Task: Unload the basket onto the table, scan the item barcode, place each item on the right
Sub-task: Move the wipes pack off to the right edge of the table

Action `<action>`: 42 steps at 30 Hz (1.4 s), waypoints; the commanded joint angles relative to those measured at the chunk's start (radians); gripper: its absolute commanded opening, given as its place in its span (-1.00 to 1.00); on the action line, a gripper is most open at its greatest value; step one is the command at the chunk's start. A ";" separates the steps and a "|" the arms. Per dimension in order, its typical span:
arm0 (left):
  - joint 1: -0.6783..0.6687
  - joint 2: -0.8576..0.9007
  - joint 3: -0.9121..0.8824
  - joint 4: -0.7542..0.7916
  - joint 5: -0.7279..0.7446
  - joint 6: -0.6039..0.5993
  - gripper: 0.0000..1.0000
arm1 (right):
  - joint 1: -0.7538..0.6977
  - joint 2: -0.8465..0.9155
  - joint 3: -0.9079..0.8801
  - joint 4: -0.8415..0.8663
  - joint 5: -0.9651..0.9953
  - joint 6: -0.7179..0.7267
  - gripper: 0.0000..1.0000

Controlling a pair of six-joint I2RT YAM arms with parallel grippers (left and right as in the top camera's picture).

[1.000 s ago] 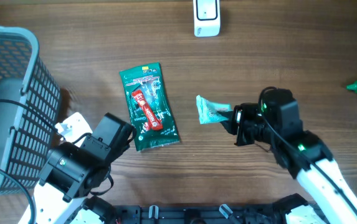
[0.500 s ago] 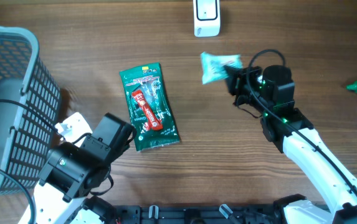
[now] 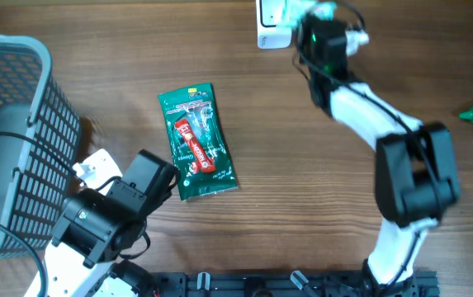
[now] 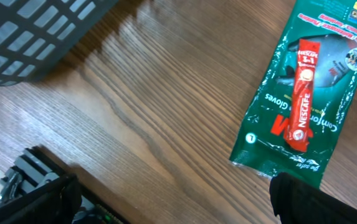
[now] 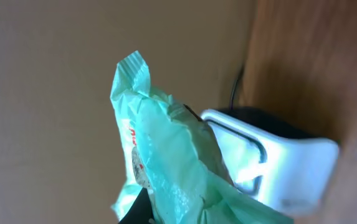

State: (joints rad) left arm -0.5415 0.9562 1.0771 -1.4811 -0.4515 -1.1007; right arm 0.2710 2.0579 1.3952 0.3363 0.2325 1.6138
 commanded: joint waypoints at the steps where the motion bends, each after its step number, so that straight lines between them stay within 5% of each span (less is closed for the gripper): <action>1: 0.001 -0.004 0.003 -0.001 -0.010 0.001 1.00 | 0.000 0.204 0.282 -0.076 0.039 -0.043 -0.91; 5: 0.001 -0.004 0.003 -0.001 -0.010 0.001 1.00 | 0.001 0.379 0.487 -0.100 0.013 -0.039 -0.91; 14: 0.001 -0.004 0.003 -0.001 -0.010 0.001 1.00 | -0.030 0.358 0.504 -0.177 -0.008 -0.047 -0.91; 22: 0.001 -0.004 0.003 -0.001 -0.010 0.001 1.00 | -0.259 0.174 0.504 -0.684 0.173 -0.042 -0.91; 31: 0.001 -0.004 0.003 -0.001 -0.010 0.001 1.00 | -0.607 0.171 0.475 -1.027 0.333 -0.044 -0.87; 33: 0.001 -0.004 0.003 -0.001 -0.010 0.001 1.00 | -0.676 0.171 0.475 -1.078 0.333 -0.096 -0.66; 39: 0.001 -0.004 0.003 -0.001 -0.010 0.001 1.00 | -0.780 0.155 0.504 -0.999 0.019 -0.677 0.99; 42: 0.001 -0.004 0.003 -0.001 -0.010 0.001 1.00 | -0.771 0.077 0.512 -1.000 -0.265 -0.866 0.99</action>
State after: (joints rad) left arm -0.5415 0.9565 1.0767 -1.4811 -0.4515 -1.1007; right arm -0.5243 2.2372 1.8748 -0.6659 0.2626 1.0096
